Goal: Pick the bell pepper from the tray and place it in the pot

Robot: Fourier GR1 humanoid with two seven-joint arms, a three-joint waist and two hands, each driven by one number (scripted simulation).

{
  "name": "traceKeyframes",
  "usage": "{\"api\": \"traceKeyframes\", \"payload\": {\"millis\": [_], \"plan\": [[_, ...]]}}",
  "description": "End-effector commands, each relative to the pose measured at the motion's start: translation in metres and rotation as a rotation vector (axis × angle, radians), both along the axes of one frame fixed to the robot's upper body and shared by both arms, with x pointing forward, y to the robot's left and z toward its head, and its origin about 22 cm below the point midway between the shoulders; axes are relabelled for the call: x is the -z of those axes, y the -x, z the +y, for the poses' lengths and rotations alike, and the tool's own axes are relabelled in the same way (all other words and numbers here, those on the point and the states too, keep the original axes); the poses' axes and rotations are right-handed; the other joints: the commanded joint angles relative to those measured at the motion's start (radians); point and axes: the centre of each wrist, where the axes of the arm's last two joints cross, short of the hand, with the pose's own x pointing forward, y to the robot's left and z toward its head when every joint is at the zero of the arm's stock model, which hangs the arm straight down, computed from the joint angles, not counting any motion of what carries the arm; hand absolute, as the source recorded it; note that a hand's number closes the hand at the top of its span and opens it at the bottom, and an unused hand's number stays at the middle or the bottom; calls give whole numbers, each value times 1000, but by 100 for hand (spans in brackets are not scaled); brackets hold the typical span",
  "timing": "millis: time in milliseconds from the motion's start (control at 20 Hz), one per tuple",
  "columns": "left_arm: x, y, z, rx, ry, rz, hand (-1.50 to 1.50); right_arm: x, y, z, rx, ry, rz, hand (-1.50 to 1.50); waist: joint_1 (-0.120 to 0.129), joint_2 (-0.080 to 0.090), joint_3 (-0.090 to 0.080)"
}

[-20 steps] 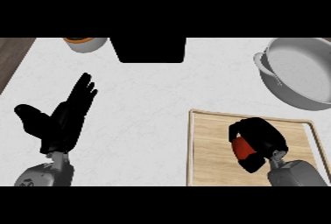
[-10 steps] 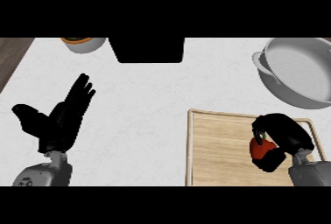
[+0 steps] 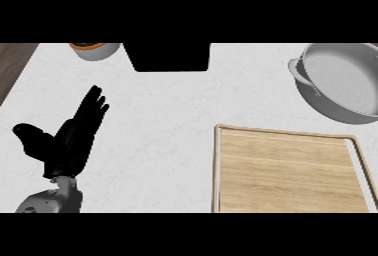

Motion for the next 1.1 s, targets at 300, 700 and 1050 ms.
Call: {"api": "traceKeyframes", "payload": {"millis": [300, 700, 1050], "plan": [[6, -3, -3, -2, -19, 5, 0, -86, 24, -60, 0, 54, -343, 150, 1, -6, -3], [3, -2, 3, 3, -20, 14, 0, -174, 11, -34, -174, 59, -623, 150, 10, -6, -3], [5, 0, -21, 18, -6, 14, 0, -200, -27, -5, -154, -8, -568, 150, 17, -4, -3]]}}
